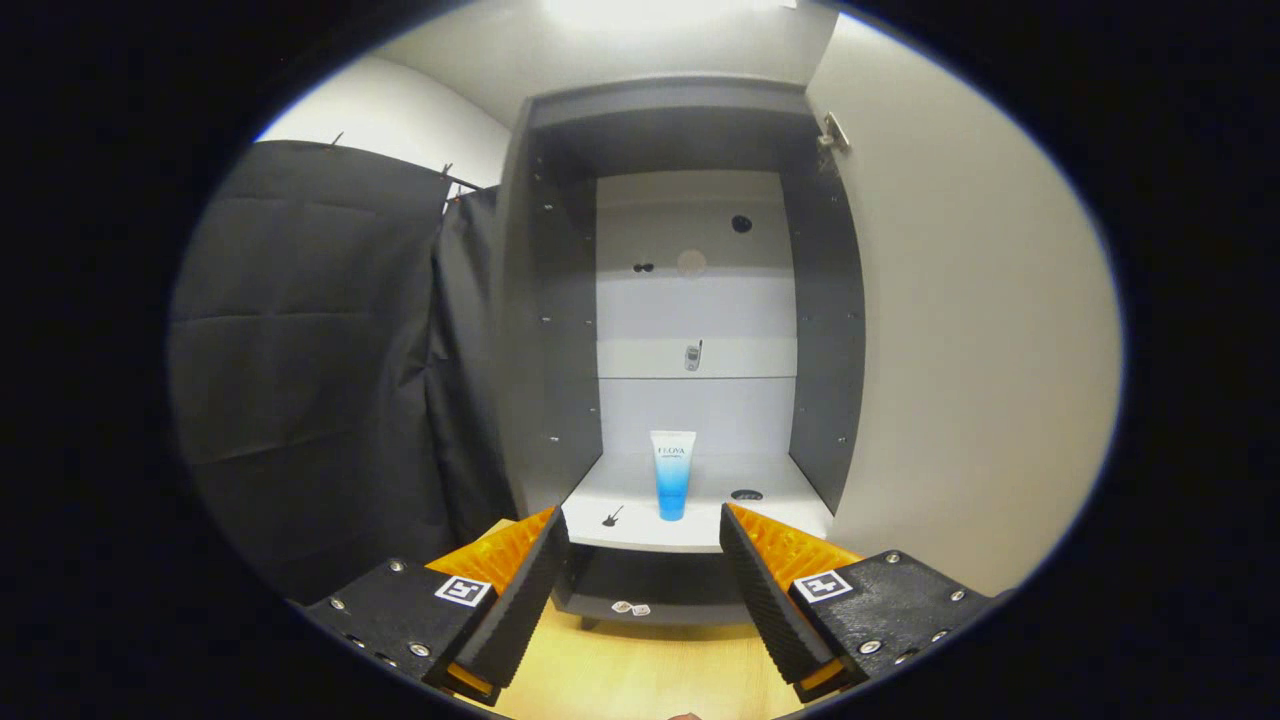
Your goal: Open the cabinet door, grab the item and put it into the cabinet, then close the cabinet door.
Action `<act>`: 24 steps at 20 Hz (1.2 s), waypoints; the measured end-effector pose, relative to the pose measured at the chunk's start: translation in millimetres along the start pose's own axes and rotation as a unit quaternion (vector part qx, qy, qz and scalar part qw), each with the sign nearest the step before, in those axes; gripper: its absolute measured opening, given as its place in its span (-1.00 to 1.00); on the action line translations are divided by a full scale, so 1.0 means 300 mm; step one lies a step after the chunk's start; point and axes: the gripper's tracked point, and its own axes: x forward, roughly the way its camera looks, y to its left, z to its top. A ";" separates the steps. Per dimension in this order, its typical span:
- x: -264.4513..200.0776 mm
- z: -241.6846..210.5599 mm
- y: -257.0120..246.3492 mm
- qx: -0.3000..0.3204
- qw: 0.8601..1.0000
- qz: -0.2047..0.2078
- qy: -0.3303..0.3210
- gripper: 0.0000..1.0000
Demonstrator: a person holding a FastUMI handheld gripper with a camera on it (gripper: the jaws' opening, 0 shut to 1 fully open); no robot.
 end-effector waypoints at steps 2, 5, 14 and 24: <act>-0.119 0.006 0.018 -0.011 1.000 0.004 -0.012 0.88; -0.291 0.003 0.016 -0.006 1.000 0.007 -0.023 0.88; -0.726 -0.006 -0.182 0.003 0.999 -0.032 -0.041 0.88; -0.978 0.059 -0.657 0.027 0.973 -0.208 -0.093 0.88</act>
